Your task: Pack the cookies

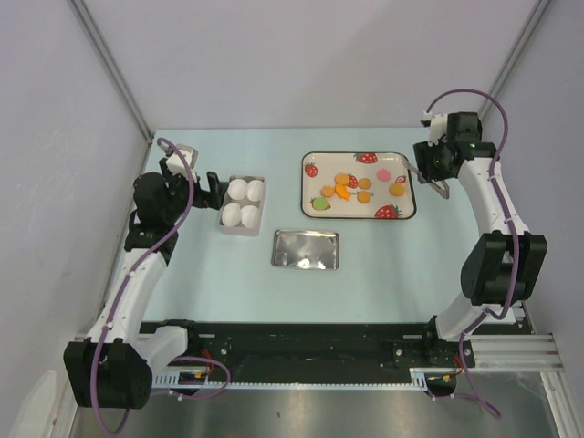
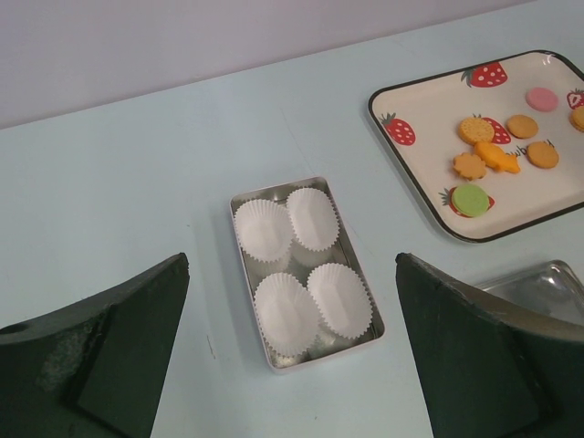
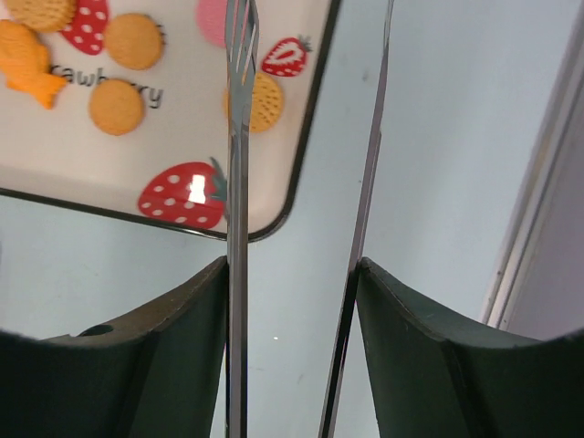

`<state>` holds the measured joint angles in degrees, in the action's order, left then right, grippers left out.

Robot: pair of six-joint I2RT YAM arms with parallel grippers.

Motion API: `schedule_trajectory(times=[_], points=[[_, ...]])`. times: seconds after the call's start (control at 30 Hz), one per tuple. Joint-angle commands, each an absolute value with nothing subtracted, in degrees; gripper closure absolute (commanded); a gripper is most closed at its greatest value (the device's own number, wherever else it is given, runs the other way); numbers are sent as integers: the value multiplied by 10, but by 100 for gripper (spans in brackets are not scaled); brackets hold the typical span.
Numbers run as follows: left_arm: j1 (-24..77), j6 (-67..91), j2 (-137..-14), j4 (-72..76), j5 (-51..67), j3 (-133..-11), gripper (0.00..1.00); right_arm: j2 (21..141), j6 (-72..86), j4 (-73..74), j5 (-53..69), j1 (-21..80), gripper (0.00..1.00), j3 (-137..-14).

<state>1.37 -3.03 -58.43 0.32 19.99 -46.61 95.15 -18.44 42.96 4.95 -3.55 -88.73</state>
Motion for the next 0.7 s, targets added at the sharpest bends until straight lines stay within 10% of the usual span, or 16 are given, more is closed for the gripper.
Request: schedule_trajectory(times=[0.0,0.67], points=[[15,-31,-573,22,216,-466,0,927,-169,427,44,-3,40,-894],[15,-34,-575,18,215,-468,0,972,-159,396,47,25,41,-839]])
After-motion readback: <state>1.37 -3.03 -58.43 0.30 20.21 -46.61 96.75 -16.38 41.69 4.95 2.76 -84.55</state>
